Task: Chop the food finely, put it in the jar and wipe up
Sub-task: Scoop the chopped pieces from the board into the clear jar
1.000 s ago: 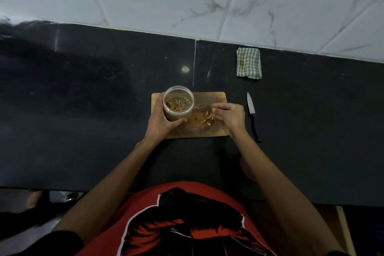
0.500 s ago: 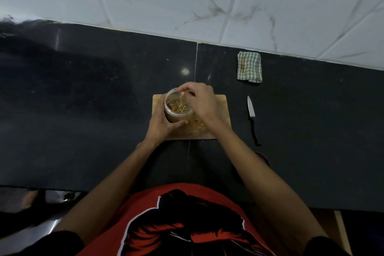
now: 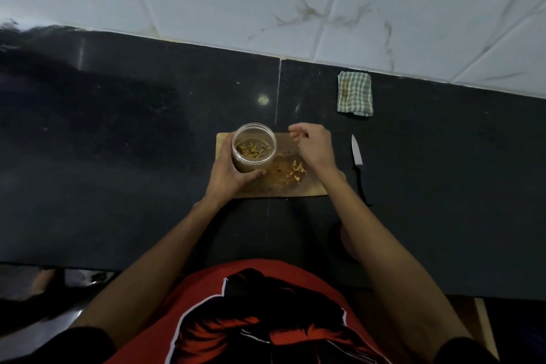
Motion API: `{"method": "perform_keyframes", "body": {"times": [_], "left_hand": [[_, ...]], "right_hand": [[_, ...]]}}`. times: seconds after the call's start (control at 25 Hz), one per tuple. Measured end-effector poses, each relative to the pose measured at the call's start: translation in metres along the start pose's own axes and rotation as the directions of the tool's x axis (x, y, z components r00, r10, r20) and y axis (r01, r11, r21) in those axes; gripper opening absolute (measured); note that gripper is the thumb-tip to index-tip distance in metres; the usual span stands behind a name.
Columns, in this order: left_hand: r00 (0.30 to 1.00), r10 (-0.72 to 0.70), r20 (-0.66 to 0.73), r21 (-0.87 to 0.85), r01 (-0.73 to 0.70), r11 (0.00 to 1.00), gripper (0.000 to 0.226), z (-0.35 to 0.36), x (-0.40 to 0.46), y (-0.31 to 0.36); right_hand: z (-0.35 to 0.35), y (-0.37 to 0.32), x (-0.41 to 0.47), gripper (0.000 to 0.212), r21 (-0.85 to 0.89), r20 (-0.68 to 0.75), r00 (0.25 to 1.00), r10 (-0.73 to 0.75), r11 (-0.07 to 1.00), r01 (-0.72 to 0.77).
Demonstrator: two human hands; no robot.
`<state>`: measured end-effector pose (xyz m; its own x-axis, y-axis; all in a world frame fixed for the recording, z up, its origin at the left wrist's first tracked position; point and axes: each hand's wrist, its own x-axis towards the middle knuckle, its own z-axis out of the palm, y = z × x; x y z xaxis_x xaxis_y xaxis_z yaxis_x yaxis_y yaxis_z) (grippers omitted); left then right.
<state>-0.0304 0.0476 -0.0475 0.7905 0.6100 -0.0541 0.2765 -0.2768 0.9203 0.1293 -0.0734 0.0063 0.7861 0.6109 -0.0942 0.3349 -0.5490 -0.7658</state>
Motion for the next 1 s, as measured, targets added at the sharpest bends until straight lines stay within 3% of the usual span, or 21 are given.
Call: {"method": "perform_keyframes", "body": {"times": [0.16, 0.24, 0.36, 0.56, 0.72, 0.92, 1.0], "left_hand": [[1.000, -0.010, -0.006, 0.006, 0.010, 1.000, 0.098, -0.003, 0.000, -0.003], [1.000, 0.000, -0.011, 0.014, 0.000, 1.000, 0.097, -0.001, 0.000, -0.002], [1.000, 0.019, -0.017, 0.013, -0.019, 1.000, 0.095, 0.000, 0.000, -0.001], [1.000, 0.008, -0.011, 0.012, -0.007, 1.000, 0.095, -0.002, 0.000, -0.002], [1.000, -0.002, -0.012, 0.024, 0.002, 1.000, 0.098, -0.002, 0.001, -0.003], [1.000, -0.001, -0.004, 0.034, 0.002, 0.999, 0.099, -0.002, 0.001, -0.003], [1.000, -0.008, -0.005, 0.039, 0.008, 0.999, 0.100, -0.001, 0.001, -0.003]], "right_hand": [[0.014, 0.018, 0.003, 0.045, -0.383, 0.169, 0.981, -0.098, 0.910, 0.157], [0.023, 0.019, 0.001, 0.053, -0.483, 0.290, 0.949, -0.121, 0.838, 0.254], [0.032, 0.020, -0.004, 0.063, -0.505, 0.413, 0.893, -0.178, 0.772, 0.387], [0.018, 0.036, -0.033, 0.059, -0.504, 0.486, 0.846, -0.219, 0.721, 0.476], [0.007, 0.044, -0.033, 0.050, -0.459, 0.447, 0.859, -0.251, 0.760, 0.461], [0.021, 0.041, -0.033, 0.063, -0.466, 0.553, 0.783, -0.286, 0.673, 0.575], [0.013, 0.047, -0.035, 0.059, -0.481, 0.543, 0.791, -0.282, 0.668, 0.568]]}}
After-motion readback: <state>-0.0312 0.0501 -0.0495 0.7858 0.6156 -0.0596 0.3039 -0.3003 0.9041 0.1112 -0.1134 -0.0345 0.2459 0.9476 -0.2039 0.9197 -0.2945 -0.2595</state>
